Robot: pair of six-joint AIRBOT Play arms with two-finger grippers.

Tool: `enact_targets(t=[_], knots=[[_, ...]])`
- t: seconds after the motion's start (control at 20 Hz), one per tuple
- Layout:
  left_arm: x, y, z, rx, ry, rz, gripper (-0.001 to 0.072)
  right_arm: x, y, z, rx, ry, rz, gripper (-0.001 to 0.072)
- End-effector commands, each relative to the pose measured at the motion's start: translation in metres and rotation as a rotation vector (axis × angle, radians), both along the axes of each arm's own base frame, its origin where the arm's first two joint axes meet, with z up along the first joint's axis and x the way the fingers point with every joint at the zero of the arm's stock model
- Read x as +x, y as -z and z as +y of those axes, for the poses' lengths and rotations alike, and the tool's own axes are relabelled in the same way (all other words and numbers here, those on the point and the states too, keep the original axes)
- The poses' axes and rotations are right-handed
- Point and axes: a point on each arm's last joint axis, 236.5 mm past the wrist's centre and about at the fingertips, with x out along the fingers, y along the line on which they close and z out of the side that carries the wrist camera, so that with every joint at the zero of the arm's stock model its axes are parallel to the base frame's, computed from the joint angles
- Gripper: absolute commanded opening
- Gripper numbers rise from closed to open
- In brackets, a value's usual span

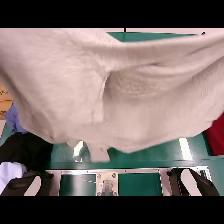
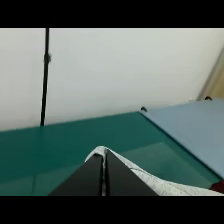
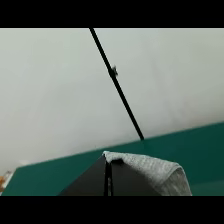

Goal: Fold the shirts.

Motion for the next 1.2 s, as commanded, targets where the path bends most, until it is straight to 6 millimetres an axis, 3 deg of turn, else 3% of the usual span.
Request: enact_targets(t=[0.0,0.2,0.3,0.4,0.45,0.55,0.75,0.85,0.95,1.15], knots=[[0.083,0.109,0.015,-0.095,-0.021,0.306,0.0027,0.066,0.116,-0.002,0.068,-0.089,0.236,0.0012],[0.179,0.263,0.007,-0.135,0.004,0.568,0.0027,0.148,0.285,0.011,0.155,-0.117,0.5,0.0012],[0.215,0.33,0.0,-0.145,-0.02,0.681,0.0027,0.178,0.355,0.008,0.19,-0.084,0.601,0.0012],[0.247,0.383,0.008,-0.185,-0.103,0.742,0.0027,0.201,0.406,-0.001,0.215,-0.05,0.668,0.0012],[0.259,0.397,0.015,-0.224,-0.144,0.752,0.0027,0.21,0.423,-0.004,0.22,-0.048,0.691,0.0012],[0.276,0.412,0.03,-0.254,-0.219,0.743,0.0027,0.229,0.44,-0.009,0.224,-0.047,0.705,0.0012],[0.279,0.424,0.034,-0.206,-0.227,0.745,0.0027,0.252,0.433,-0.014,0.205,-0.066,0.68,0.0012],[0.273,0.432,0.036,-0.153,-0.212,0.762,0.0027,0.24,0.438,-0.012,0.19,-0.109,0.729,0.001],[0.258,0.445,0.036,-0.083,-0.174,0.816,0.0027,0.215,0.454,-0.016,0.17,-0.153,0.842,0.0007],[0.239,0.475,0.067,0.038,-0.236,0.926,0.0027,0.161,0.494,-0.018,0.156,-0.187,1.036,0.0007]])
